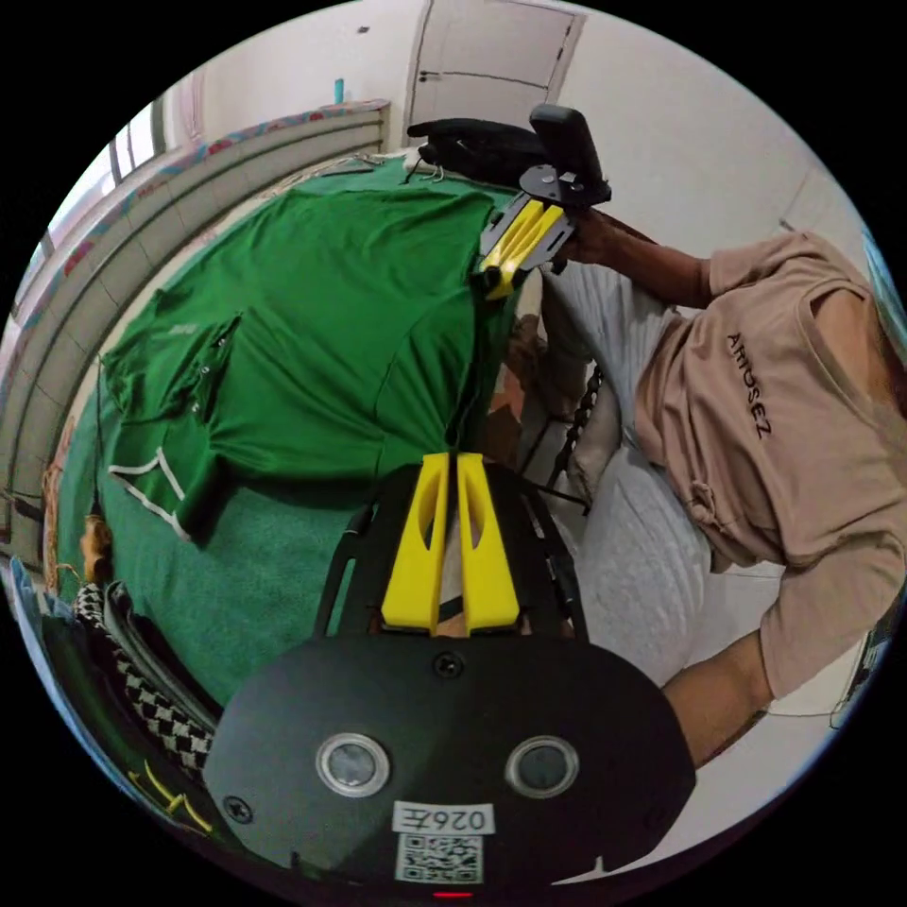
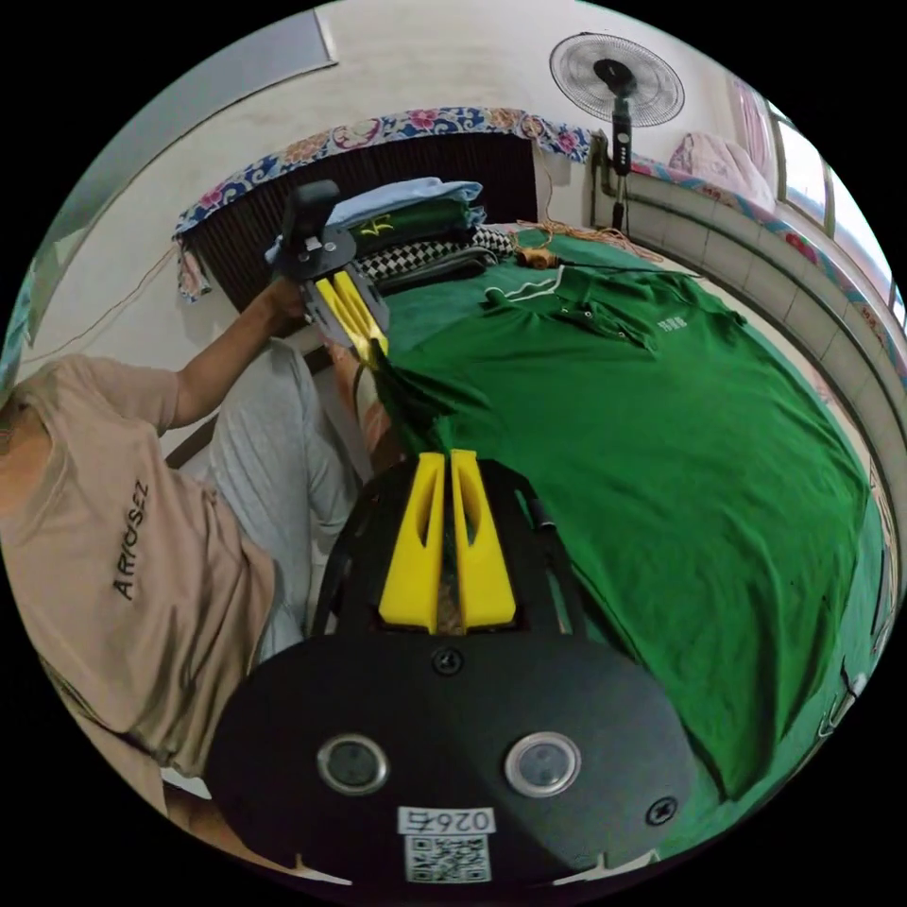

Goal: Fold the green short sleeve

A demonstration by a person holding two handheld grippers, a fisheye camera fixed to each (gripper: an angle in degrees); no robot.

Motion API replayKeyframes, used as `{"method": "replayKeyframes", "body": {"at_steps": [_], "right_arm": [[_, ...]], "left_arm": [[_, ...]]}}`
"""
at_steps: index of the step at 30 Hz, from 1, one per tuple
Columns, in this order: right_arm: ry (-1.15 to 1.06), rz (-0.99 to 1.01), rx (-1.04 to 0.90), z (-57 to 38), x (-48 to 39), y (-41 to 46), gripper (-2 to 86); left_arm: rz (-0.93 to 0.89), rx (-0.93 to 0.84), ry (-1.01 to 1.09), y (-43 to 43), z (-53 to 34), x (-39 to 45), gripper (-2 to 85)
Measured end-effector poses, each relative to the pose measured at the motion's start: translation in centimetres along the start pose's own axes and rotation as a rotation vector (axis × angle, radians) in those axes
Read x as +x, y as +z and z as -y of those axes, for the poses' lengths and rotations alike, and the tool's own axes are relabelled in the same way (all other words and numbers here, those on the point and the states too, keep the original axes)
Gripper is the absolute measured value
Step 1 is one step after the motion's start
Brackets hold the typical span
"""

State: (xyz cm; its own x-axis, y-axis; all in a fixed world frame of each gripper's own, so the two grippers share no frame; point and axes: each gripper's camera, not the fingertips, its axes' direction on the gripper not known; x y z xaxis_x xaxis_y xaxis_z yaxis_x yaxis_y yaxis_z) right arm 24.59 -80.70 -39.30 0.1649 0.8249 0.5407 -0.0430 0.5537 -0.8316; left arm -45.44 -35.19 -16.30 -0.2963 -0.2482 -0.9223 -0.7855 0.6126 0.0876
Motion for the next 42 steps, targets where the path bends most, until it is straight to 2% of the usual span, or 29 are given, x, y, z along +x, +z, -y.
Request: {"method": "replayKeyframes", "body": {"at_steps": [4,11,13,18,20,22,25,26,29,32,34,36,38,42], "right_arm": [[-0.002,-0.017,-0.037,-2.3,-0.9,0.1,-1.2],[0.012,0.027,-0.034,-3.0,0.3,1.1,-1.0],[0.011,0.024,-0.034,-3.1,0.6,1.3,-1.0],[0.032,0.038,-0.043,-3.5,1.7,2.4,-0.9],[0.040,0.047,-0.045,-3.6,2.3,2.9,-0.9],[0.034,0.048,-0.046,-3.5,2.5,3.1,-0.9],[0.015,0.046,-0.040,-3.2,2.9,2.9,-0.9],[0.003,0.047,-0.035,-2.9,3.2,2.8,-0.9],[-0.014,0.086,0.002,-1.8,4.5,1.8,-0.9],[0.038,0.168,0.074,-0.1,7.6,0.8,-0.8],[0.166,0.237,0.117,1.1,11.1,0.8,-0.5],[0.384,0.311,0.120,1.7,16.0,1.9,0.0],[0.649,0.381,0.086,1.1,22.6,4.7,2.3],[0.781,0.384,0.093,-0.5,26.5,6.7,5.5]], "left_arm": [[-0.042,0.073,0.022,-1.6,-0.9,0.9,-0.9],[-0.143,0.037,0.075,-0.5,0.1,1.8,0.4],[-0.136,0.020,0.101,-0.1,0.8,2.3,5.2],[-0.119,0.007,0.123,0.7,2.2,3.1,10.6],[-0.126,-0.046,0.132,1.8,3.0,3.4,9.4],[-0.103,-0.231,0.142,4.2,3.9,4.0,0.2],[-0.055,-0.335,0.205,4.9,3.8,4.7,-0.6],[-0.067,-0.320,0.212,4.4,3.8,4.7,-0.7],[-0.103,-0.131,0.227,0.4,3.6,3.8,-0.8],[-0.044,0.159,0.141,-4.4,3.0,1.0,-0.8],[0.015,0.455,-0.107,-7.5,1.4,-3.4,-0.8],[-0.028,0.630,-0.265,-8.5,-0.2,-6.7,-0.6],[-0.108,0.648,-0.323,-8.1,-0.6,-9.3,0.0],[-0.218,0.525,-0.332,-5.9,0.6,-10.9,2.9]]}}
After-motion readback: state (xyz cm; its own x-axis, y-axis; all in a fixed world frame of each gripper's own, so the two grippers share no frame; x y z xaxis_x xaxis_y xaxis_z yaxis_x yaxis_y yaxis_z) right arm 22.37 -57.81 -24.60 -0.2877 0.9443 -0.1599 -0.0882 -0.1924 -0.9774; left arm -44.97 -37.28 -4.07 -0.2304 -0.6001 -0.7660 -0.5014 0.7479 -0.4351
